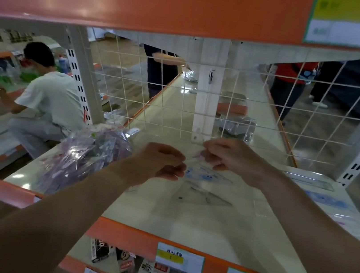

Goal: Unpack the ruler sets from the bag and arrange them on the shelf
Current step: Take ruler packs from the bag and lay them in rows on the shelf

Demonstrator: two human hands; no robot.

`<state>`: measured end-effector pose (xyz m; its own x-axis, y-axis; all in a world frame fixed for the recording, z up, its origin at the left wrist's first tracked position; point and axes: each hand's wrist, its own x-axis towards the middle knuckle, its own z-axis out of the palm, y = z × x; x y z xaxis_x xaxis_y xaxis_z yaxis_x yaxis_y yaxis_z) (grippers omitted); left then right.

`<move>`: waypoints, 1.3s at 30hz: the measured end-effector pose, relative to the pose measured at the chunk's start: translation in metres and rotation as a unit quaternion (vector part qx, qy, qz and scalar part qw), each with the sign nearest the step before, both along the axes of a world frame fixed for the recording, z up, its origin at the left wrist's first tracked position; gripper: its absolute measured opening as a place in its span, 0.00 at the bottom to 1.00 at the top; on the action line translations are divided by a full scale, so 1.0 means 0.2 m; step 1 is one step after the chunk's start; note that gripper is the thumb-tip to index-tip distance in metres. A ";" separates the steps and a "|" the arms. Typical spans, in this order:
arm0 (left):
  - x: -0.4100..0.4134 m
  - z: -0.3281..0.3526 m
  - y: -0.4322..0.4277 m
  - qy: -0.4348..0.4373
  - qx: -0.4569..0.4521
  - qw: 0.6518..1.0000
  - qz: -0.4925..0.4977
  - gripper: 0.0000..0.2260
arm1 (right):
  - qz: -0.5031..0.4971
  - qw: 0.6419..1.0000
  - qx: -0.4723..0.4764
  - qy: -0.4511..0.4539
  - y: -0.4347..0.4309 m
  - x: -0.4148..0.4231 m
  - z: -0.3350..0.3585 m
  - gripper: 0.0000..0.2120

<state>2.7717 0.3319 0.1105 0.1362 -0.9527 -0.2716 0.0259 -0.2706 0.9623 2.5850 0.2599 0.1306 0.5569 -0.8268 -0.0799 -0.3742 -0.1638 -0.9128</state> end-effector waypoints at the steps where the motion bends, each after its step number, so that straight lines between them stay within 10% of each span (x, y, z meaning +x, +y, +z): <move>1: -0.01 0.00 0.00 0.019 0.000 1.000 -0.003 0.04 | 0.002 0.999 0.032 -0.031 0.02 0.00 0.01 0.11; 15: -0.08 0.13 0.02 0.014 -0.050 0.999 -0.010 0.04 | -0.009 0.998 -0.051 -0.020 0.08 -0.02 0.13 0.11; 20: -0.09 0.07 0.05 0.064 -0.017 0.995 0.075 0.04 | -0.007 0.972 -0.190 0.138 0.13 -0.02 0.05 0.27; 29: -0.11 -0.03 0.13 0.098 0.063 0.990 0.074 0.03 | 0.060 0.895 -0.302 0.321 0.22 -0.02 -0.06 0.24; 39: -0.04 -0.09 0.12 -0.312 0.047 0.949 0.019 0.04 | 0.119 0.868 -0.260 0.406 0.19 -0.01 -0.15 0.10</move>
<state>2.7640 0.3561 0.0918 0.3316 -0.9198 -0.2098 -0.5289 -0.3654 0.7660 2.5821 0.2973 0.1009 0.6511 -0.7380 -0.1770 -0.7589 -0.6353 -0.1427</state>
